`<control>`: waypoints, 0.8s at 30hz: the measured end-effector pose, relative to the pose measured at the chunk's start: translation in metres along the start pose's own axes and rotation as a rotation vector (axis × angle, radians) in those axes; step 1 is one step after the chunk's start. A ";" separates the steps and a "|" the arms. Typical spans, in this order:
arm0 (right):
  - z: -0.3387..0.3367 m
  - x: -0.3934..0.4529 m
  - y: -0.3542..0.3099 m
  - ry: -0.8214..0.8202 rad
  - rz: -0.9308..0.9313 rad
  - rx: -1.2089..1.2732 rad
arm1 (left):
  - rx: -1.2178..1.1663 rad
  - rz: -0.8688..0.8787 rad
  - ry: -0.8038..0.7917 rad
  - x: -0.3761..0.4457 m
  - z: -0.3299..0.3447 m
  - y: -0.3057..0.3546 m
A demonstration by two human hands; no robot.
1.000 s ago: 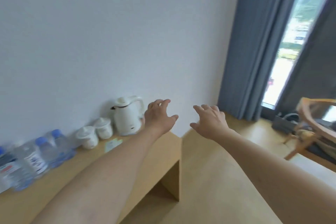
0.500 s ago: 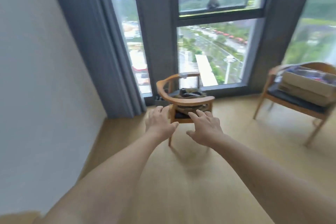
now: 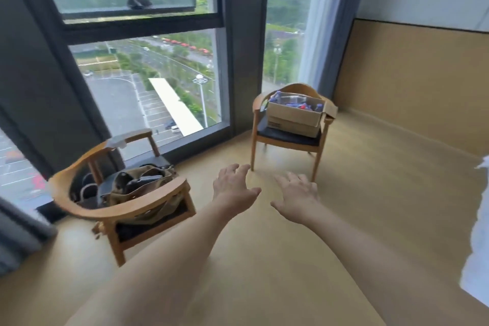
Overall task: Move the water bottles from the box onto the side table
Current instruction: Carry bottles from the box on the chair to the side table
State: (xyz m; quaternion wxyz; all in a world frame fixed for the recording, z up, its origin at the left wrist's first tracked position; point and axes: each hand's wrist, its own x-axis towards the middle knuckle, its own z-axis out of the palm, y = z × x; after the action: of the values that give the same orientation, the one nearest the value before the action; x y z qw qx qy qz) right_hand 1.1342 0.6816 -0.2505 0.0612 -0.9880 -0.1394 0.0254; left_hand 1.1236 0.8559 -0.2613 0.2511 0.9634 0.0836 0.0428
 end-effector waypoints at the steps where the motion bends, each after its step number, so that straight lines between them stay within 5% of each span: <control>1: 0.000 0.016 0.009 -0.005 0.029 0.003 | 0.006 0.023 -0.018 0.023 0.007 0.005; 9: 0.006 0.135 0.083 -0.004 0.230 0.089 | 0.037 0.162 -0.144 0.183 0.063 0.051; 24: 0.009 0.453 0.228 -0.063 0.319 0.146 | 0.111 0.205 -0.180 0.517 0.136 0.112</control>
State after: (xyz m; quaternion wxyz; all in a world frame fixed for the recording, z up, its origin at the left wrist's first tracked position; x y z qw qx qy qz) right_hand 1.6307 0.5919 -0.3031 0.1236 -0.9892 0.0195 0.0757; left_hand 1.6639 0.7892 -0.3039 0.1982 0.9792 -0.0360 -0.0228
